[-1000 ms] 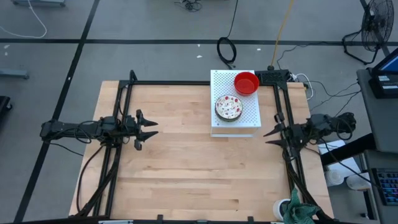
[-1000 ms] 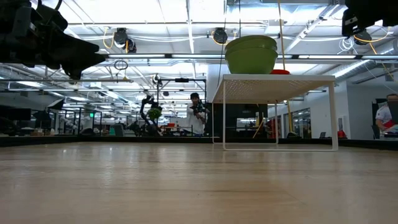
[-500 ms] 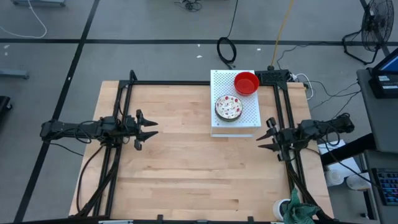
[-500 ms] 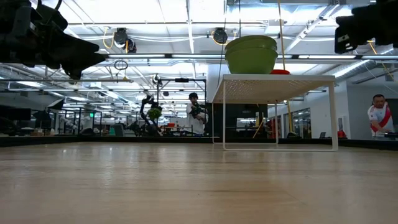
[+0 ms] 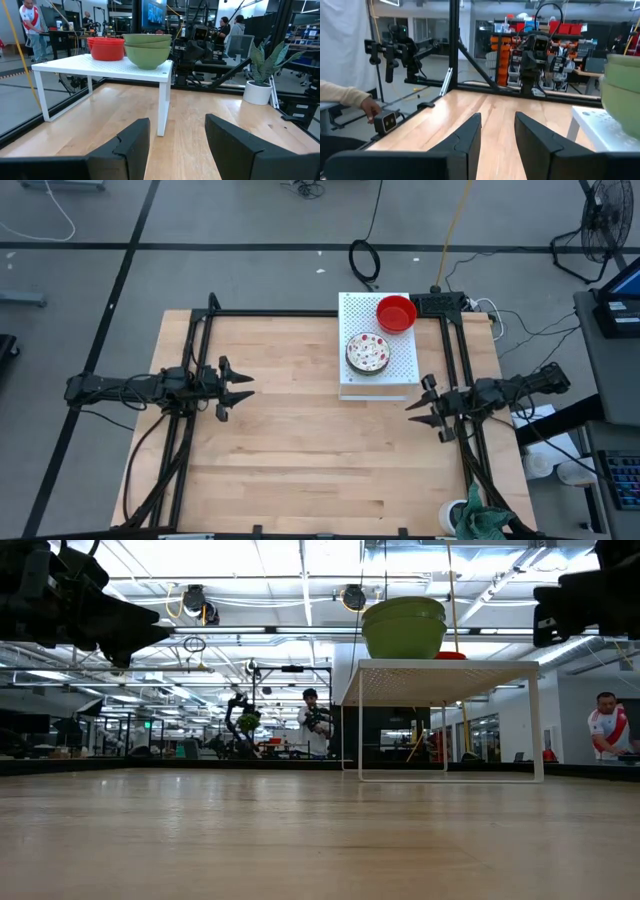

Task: Pick & Place Mini bowls
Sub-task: Return to Home Position

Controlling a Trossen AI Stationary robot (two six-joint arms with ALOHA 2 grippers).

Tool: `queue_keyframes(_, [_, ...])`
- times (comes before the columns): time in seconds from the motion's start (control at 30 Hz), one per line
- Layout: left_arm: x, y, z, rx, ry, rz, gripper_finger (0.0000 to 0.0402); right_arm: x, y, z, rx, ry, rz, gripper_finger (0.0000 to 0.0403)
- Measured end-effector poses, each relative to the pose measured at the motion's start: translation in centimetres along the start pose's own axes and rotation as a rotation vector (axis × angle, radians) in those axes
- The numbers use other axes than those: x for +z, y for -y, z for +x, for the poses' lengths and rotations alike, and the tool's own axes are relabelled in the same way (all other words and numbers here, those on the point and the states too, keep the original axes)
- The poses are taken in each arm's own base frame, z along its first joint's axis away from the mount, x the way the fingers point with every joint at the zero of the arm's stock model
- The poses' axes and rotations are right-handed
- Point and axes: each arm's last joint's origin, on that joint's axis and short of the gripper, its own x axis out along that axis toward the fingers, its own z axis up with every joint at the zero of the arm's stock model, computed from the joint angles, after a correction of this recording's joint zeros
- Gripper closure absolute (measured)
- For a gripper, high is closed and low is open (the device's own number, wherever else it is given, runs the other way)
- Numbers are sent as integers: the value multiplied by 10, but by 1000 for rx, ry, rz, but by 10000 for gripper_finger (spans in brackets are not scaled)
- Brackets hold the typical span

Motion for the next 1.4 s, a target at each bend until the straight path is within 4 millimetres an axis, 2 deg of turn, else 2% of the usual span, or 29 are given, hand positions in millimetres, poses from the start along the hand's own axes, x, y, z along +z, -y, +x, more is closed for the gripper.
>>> queue_keyframes(0.27, [0,0,0,-1,-2,0,208,1,0,0,0,31,4,298])
queue_keyframes(0.53, [0,0,0,0,-2,0,208,-6,0,0,3,-39,-25,298])
queue_keyframes(0.8, [0,0,0,0,-1,0,208,-8,-1,1,5,-60,78,298])
queue_keyframes(1.4, [0,0,0,0,0,0,208,-8,0,1,3,-58,80,298])
